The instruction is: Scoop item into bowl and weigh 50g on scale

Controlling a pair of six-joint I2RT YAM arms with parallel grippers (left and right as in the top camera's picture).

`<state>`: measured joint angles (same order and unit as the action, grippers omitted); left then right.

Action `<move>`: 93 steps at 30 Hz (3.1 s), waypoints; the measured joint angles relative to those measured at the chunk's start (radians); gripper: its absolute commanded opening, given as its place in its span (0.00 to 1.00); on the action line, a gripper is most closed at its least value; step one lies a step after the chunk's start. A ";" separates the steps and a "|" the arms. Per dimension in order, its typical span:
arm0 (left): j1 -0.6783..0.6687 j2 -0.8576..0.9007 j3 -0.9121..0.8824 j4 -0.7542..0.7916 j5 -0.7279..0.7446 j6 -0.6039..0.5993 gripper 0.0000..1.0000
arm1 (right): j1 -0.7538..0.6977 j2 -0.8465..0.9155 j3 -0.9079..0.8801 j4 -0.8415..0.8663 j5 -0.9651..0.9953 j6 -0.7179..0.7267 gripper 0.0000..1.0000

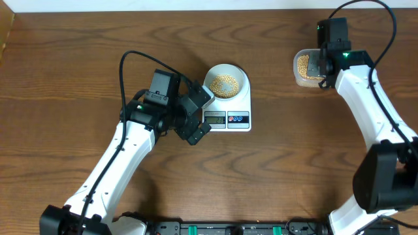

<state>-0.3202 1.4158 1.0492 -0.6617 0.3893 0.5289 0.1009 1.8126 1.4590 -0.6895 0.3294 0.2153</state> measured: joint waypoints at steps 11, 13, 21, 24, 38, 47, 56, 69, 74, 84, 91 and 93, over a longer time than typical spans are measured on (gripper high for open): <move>0.000 0.000 0.000 0.000 0.000 0.000 0.98 | -0.002 0.023 0.000 -0.002 -0.005 0.000 0.01; 0.000 0.000 0.000 0.000 0.000 0.000 0.98 | -0.002 0.023 0.000 0.000 -0.016 0.000 0.01; 0.000 0.000 0.000 0.000 0.000 0.000 0.98 | -0.018 0.056 0.000 0.036 -0.072 0.000 0.01; 0.000 0.000 0.000 0.000 0.000 0.000 0.98 | -0.021 0.064 0.000 0.040 -0.080 0.000 0.01; 0.000 0.000 0.000 0.000 0.000 0.000 0.98 | -0.067 0.089 0.000 0.046 -0.217 0.000 0.01; 0.000 0.000 0.000 0.000 0.000 0.000 0.98 | -0.107 0.089 0.000 0.044 -0.336 -0.001 0.01; 0.000 0.000 0.000 0.000 0.000 0.000 0.98 | -0.207 0.090 0.000 0.039 -0.539 -0.024 0.01; 0.000 0.000 0.000 0.000 0.000 0.000 0.98 | -0.243 0.092 0.000 0.012 -0.694 -0.045 0.01; 0.000 0.000 0.000 0.000 0.000 0.000 0.98 | -0.243 0.093 0.000 0.007 -0.710 -0.045 0.01; 0.000 0.000 0.000 0.000 0.000 0.000 0.98 | -0.243 0.109 -0.034 0.044 -0.738 -0.045 0.01; 0.000 0.000 0.000 0.000 0.000 0.000 0.98 | -0.243 0.123 -0.035 0.062 -0.764 -0.044 0.01; 0.000 0.000 0.000 0.000 0.000 0.000 0.98 | -0.245 0.123 -0.035 0.061 -0.768 -0.044 0.01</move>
<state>-0.3202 1.4158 1.0492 -0.6617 0.3893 0.5293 -0.1440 1.9358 1.4242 -0.6281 -0.4381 0.1711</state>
